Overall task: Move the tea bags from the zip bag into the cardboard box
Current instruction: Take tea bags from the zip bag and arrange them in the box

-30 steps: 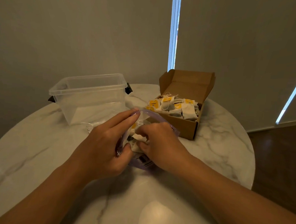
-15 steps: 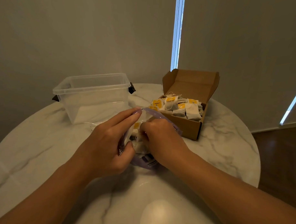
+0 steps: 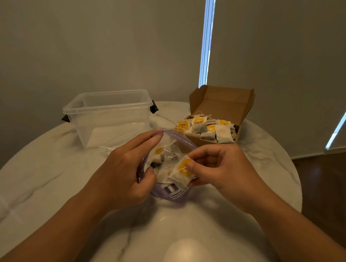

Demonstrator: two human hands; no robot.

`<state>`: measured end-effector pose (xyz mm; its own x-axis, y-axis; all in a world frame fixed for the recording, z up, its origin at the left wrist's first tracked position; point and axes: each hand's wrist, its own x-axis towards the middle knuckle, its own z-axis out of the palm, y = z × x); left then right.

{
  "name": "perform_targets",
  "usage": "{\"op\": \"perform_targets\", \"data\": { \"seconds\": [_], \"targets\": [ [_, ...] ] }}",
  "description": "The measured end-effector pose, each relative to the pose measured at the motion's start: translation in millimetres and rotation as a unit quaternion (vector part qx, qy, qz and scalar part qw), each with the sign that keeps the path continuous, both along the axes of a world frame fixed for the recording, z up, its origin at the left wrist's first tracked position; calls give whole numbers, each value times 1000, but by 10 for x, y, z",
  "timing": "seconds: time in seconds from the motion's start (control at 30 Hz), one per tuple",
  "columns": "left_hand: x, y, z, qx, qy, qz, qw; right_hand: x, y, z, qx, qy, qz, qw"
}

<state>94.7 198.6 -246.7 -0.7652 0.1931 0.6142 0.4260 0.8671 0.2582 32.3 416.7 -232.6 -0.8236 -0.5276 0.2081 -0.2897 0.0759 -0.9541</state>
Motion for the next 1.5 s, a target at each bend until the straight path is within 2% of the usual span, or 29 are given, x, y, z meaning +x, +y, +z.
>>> {"op": "perform_targets", "data": {
  "seconds": [0.17, 0.33, 0.47, 0.73, 0.9, 1.0, 1.07, 1.2, 1.5],
  "targets": [
    [-15, -13, -19, 11, 1, -10, 1000, -180, 213, 143, -28, 13, -49, 998],
    [-30, -44, -38, 14, 22, -14, 1000, -678, 400, 324, -58, 79, -137, 986],
    [-30, -31, -35, 29, 5, -29, 999, -1178, 476, 413, 3, 109, -201, 973],
    [-48, -51, -53, 33, 3, -23, 999, -1585, 449, 523, 98, 104, -149, 978],
    [-45, -45, -56, 28, 14, -20, 999, -1737, 346, 518, 92, 117, -182, 972],
    [-41, -43, -36, 22, 21, -18, 999, -1805, 266, 486, 119, 108, -170, 972],
    [-45, -48, -35, 18, 28, -21, 999, -1843, 215, 433, 161, 126, -172, 964],
    [-44, -47, -33, 16, 27, -25, 999, -1897, 152, 329, 262, 211, -183, 924],
    [-21, -32, -28, 30, -1, -19, 999, -1859, 316, 338, 218, 258, -216, 916]
  ]
}}
